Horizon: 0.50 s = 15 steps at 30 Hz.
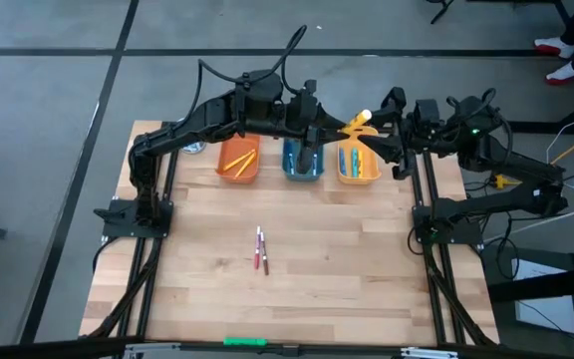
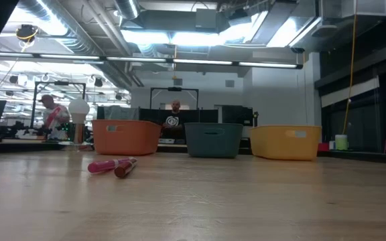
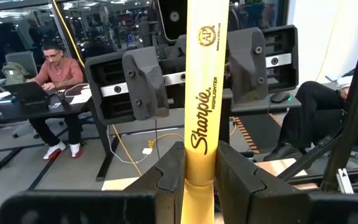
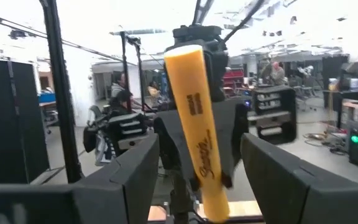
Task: Pick & Place Markers
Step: Put the yellow highlighter pen into the yellow bin
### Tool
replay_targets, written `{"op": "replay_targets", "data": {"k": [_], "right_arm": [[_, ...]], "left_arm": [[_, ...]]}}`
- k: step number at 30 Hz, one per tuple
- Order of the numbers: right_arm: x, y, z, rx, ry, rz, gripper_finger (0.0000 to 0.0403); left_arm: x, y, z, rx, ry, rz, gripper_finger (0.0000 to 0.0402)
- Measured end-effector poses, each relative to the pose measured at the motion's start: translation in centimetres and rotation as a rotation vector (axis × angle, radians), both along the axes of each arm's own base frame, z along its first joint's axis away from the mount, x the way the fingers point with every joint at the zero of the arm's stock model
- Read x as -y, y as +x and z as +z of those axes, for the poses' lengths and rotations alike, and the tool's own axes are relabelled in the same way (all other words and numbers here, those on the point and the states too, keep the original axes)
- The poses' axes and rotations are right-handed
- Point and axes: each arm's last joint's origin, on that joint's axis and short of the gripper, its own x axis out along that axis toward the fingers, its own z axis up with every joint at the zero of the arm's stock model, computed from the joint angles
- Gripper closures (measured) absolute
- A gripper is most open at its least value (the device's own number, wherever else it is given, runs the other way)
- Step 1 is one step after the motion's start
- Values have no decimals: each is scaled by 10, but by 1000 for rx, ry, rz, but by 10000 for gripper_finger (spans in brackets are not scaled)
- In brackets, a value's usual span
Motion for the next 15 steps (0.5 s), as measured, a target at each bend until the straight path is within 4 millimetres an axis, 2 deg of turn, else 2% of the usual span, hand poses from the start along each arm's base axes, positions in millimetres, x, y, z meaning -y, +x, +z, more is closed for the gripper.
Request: {"op": "replay_targets", "data": {"k": [7,15], "right_arm": [[2,12,-1,17,-10,19,177],[3,17,-1,34,-9,20,178]], "left_arm": [[0,0,0,0,-6,1,340],[0,0,0,0,-13,2,340]]}}
